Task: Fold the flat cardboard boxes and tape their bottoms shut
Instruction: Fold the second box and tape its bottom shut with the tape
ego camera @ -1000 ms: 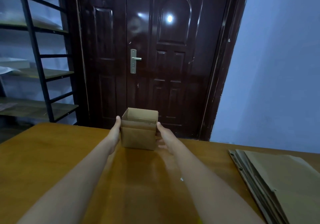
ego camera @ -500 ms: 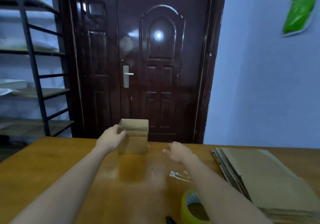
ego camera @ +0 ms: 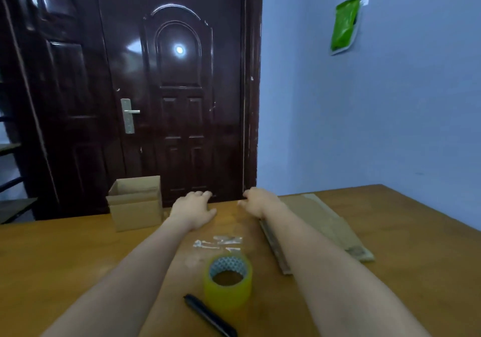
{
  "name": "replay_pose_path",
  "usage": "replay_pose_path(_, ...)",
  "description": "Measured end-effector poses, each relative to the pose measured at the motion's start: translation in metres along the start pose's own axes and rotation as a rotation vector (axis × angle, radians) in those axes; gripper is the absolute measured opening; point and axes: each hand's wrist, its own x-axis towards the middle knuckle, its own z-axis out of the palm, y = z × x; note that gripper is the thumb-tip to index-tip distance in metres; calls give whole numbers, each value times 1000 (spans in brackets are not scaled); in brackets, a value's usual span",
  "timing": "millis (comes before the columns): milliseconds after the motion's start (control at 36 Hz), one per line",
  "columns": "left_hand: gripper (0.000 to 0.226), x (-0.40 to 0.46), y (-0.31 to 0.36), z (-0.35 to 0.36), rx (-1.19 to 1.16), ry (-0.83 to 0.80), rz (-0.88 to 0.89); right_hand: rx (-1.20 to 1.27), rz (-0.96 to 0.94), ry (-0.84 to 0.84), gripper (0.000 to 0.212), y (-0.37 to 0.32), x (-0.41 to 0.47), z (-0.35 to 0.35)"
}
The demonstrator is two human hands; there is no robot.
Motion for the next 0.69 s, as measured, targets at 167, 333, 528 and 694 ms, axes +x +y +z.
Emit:
replay_pose_path(167,62,9,63,3,-32,-97,88,7,139,4,46,71,-25,-13)
replay_pose_path(333,66,11,107,27,-46,-199,162,-13,288,-32,50,138,-54,-9)
replay_pose_path(528,68,15,131,57,-124,-291,170,146,482,-15,73,191,-80,15)
replay_pose_path(694,61,11,143,66,-196,-313,169,280,479,-34,69,197,-89,30)
